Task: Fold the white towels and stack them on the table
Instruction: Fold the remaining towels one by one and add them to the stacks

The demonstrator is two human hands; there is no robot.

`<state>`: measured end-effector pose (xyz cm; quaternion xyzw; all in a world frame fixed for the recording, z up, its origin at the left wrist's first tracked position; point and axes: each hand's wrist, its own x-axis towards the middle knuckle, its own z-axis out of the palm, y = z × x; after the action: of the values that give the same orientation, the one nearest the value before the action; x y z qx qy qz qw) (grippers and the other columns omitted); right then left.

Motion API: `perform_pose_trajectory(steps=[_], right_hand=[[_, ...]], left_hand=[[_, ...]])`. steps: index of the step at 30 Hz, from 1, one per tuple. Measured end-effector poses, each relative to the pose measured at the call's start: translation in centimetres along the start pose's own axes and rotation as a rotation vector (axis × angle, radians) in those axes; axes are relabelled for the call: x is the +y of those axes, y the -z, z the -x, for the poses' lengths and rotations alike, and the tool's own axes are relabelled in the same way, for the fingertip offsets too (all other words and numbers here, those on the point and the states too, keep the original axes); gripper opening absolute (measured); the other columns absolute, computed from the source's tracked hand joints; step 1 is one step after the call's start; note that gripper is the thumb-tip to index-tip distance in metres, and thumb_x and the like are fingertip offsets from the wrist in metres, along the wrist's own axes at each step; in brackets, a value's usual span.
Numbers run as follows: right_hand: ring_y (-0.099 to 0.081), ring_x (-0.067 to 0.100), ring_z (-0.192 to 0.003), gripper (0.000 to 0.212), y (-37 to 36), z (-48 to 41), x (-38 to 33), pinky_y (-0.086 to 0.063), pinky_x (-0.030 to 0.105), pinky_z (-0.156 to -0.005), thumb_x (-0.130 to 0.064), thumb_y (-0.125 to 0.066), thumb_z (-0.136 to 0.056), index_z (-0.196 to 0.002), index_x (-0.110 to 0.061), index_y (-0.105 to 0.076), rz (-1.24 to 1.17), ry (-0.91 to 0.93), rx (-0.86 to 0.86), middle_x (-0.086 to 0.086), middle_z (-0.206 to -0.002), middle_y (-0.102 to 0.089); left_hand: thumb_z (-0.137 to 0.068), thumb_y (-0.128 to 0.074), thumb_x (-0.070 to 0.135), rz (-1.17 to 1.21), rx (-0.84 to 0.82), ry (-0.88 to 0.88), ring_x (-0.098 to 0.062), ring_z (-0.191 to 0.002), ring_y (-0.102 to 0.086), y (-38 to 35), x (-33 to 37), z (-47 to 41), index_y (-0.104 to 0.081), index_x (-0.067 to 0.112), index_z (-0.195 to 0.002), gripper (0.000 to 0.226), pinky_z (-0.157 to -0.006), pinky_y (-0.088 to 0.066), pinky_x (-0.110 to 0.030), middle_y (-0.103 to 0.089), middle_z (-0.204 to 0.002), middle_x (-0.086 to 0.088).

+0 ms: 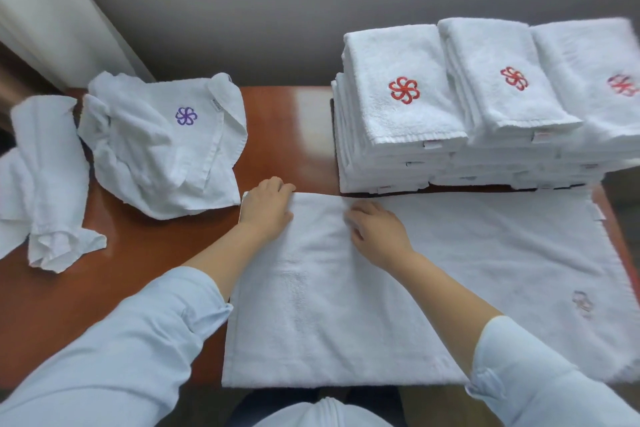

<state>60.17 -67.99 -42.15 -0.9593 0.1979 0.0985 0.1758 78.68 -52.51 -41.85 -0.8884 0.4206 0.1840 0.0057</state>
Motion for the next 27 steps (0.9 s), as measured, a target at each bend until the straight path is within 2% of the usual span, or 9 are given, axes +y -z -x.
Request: perform_pose_trajectory(steps=[2, 5, 9, 12, 14, 19, 22, 24, 27], right_hand=[[-0.049, 0.023, -0.114, 0.024, 0.1, 0.1, -0.1, -0.039, 0.030, -0.071, -0.014, -0.050, -0.089, -0.109, -0.017, -0.063, -0.030, -0.015, 0.008, -0.002, -0.123, -0.055], [-0.051, 0.024, -0.116, 0.045, 0.6, -0.4, -0.3, -0.045, 0.033, -0.076, -0.012, -0.052, -0.088, -0.132, -0.023, -0.055, -0.081, -0.039, 0.006, -0.003, -0.136, -0.049], [-0.037, 0.025, -0.132, 0.067, 1.5, -1.4, -0.4, -0.040, 0.033, -0.090, -0.013, -0.054, -0.087, -0.150, -0.027, -0.035, 0.117, 0.023, -0.060, -0.004, -0.144, -0.046], [-0.039, 0.025, -0.128, 0.053, 2.2, -1.8, -0.2, -0.030, 0.033, -0.100, -0.012, -0.055, -0.084, -0.136, -0.023, -0.052, 0.215, 0.058, -0.059, -0.001, -0.128, -0.057], [-0.043, 0.025, -0.121, 0.038, 2.9, -1.5, 0.2, -0.029, 0.032, -0.097, -0.010, -0.055, -0.081, -0.117, -0.020, -0.063, 0.294, 0.046, -0.054, -0.001, -0.114, -0.063], [-0.053, 0.024, -0.101, 0.021, 5.3, 0.3, 3.0, -0.031, 0.028, -0.067, -0.005, -0.055, -0.085, -0.097, -0.019, -0.066, 0.421, -0.109, -0.049, 0.000, -0.099, -0.065], [-0.050, 0.024, -0.078, 0.013, 6.3, 0.8, 4.3, -0.030, 0.027, -0.054, -0.008, -0.050, -0.093, -0.097, -0.013, -0.061, 0.190, -0.260, 0.018, 0.002, -0.092, -0.063], [-0.047, 0.025, -0.082, 0.015, 6.5, 0.8, 4.7, -0.033, 0.029, -0.060, -0.015, -0.046, -0.097, -0.105, -0.012, -0.059, -0.061, -0.338, 0.036, 0.005, -0.099, -0.062], [-0.048, 0.023, -0.087, 0.010, 6.6, 0.9, 5.0, -0.033, 0.030, -0.065, -0.017, -0.049, -0.094, -0.100, -0.016, -0.057, -0.304, -0.393, 0.054, 0.003, -0.106, -0.062]], left_hand=[[-0.090, -0.059, 0.026, -0.030, -0.015, 0.023, -0.025, -0.113, -0.047, 0.2, 0.2, -0.1, -0.056, 0.021, -0.123, 0.034, -0.090, -0.042, -0.036, -0.052, -0.121, -0.003], [-0.087, -0.061, 0.021, -0.079, -0.047, -0.038, -0.024, -0.102, -0.050, 0.9, 0.5, 0.4, -0.059, 0.023, -0.098, 0.011, -0.079, -0.040, -0.032, -0.053, -0.108, -0.001], [-0.084, -0.054, 0.006, 0.049, -0.034, -0.053, -0.024, -0.079, -0.056, 1.5, 0.5, 2.0, -0.044, 0.026, -0.076, 0.024, -0.055, -0.031, -0.029, -0.049, -0.086, 0.006], [-0.086, -0.048, 0.003, 0.119, -0.029, -0.032, -0.025, -0.071, -0.052, 2.0, 0.3, 3.3, -0.042, 0.026, -0.081, 0.024, -0.060, -0.040, -0.036, -0.045, -0.089, 0.004], [-0.087, -0.047, 0.002, 0.100, -0.006, 0.003, -0.026, -0.071, -0.051, 2.3, 0.2, 4.0, -0.042, 0.025, -0.085, 0.023, -0.065, -0.045, -0.041, -0.045, -0.091, 0.002], [-0.087, -0.049, 0.003, -0.082, 0.087, 0.102, -0.022, -0.083, -0.053, 3.8, 0.8, 4.4, -0.055, 0.026, -0.095, 0.025, -0.068, -0.039, -0.033, -0.056, -0.097, 0.002], [-0.089, -0.054, 0.015, -0.345, 0.075, 0.126, -0.018, -0.098, -0.055, 5.0, 1.2, 3.9, -0.064, 0.031, -0.099, 0.021, -0.078, -0.036, -0.029, -0.065, -0.100, 0.006], [-0.088, -0.058, 0.016, -0.483, 0.035, 0.159, -0.017, -0.104, -0.055, 5.8, 1.7, 3.6, -0.066, 0.031, -0.101, 0.021, -0.081, -0.034, -0.028, -0.068, -0.102, 0.006], [-0.083, -0.059, 0.006, -0.458, -0.034, 0.265, -0.019, -0.096, -0.060, 6.8, 2.5, 3.3, -0.066, 0.026, -0.093, 0.024, -0.068, -0.034, -0.026, -0.068, -0.099, 0.003]])
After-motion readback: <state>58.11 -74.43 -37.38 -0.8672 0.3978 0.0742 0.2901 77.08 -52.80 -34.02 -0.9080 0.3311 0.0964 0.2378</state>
